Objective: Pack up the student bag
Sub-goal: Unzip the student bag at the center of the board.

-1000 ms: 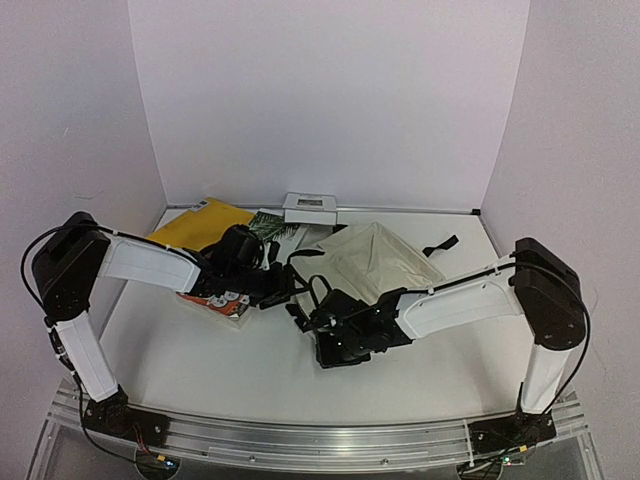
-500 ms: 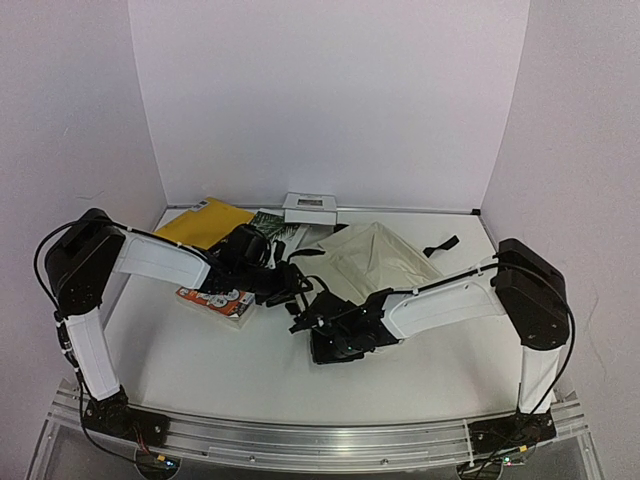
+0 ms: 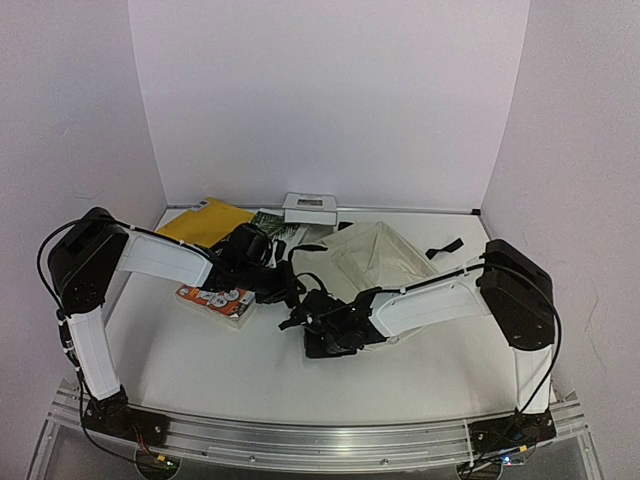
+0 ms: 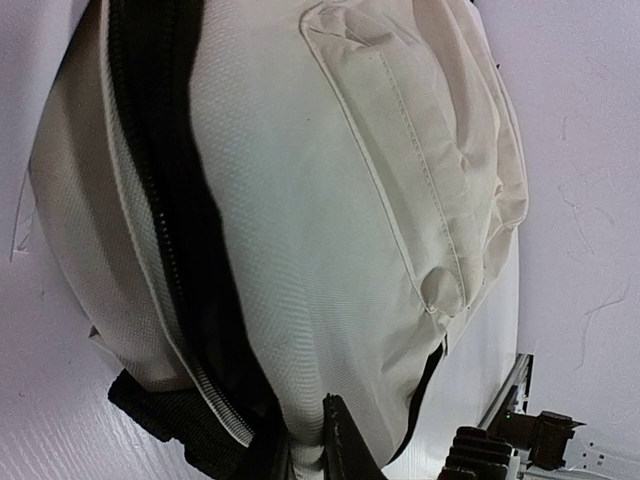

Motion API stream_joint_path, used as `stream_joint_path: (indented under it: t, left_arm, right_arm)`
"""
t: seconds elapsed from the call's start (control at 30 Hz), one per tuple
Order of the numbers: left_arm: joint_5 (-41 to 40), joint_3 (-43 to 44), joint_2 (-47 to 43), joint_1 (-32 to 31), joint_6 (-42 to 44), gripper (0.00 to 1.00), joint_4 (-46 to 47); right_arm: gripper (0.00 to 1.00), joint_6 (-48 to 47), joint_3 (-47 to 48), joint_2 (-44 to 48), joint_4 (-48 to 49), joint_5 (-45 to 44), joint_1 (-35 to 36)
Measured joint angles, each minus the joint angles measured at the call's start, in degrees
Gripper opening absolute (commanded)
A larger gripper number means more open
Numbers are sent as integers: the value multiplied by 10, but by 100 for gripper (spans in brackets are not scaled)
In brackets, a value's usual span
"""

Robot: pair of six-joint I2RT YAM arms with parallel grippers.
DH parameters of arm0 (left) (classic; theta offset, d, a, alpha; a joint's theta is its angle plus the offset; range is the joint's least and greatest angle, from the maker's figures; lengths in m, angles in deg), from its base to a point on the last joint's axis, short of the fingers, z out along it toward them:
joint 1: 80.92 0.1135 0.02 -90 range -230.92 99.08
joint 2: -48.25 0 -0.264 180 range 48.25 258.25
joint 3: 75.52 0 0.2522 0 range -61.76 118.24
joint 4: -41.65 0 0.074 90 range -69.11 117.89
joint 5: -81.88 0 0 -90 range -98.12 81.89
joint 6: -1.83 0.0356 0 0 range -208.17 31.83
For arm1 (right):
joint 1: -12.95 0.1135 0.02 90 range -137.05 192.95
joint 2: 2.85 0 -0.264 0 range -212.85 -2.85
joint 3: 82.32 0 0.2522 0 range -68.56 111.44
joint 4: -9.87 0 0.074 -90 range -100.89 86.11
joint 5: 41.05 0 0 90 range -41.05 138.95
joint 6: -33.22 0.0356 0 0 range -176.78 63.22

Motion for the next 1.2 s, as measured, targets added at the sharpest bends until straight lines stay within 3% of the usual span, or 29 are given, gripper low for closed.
stream_joint_path:
  t: [0.13, 0.4, 0.73, 1.2]
  left_arm:
    - [-2, 0, 0, 0, 3, 0, 0]
    - [-12, 0, 0, 1, 5, 0, -2]
    - [-9, 0, 0, 12, 6, 0, -5]
    - [4, 0, 0, 20, 19, 0, -5]
  right_arm:
    - [0, 5, 5, -5, -2, -12, 0]
    - [0, 4, -5, 4, -2, -16, 2]
    - [0, 17, -82, 110, -24, -25, 4]
    - [0, 48, -155, 180, -35, -25, 5]
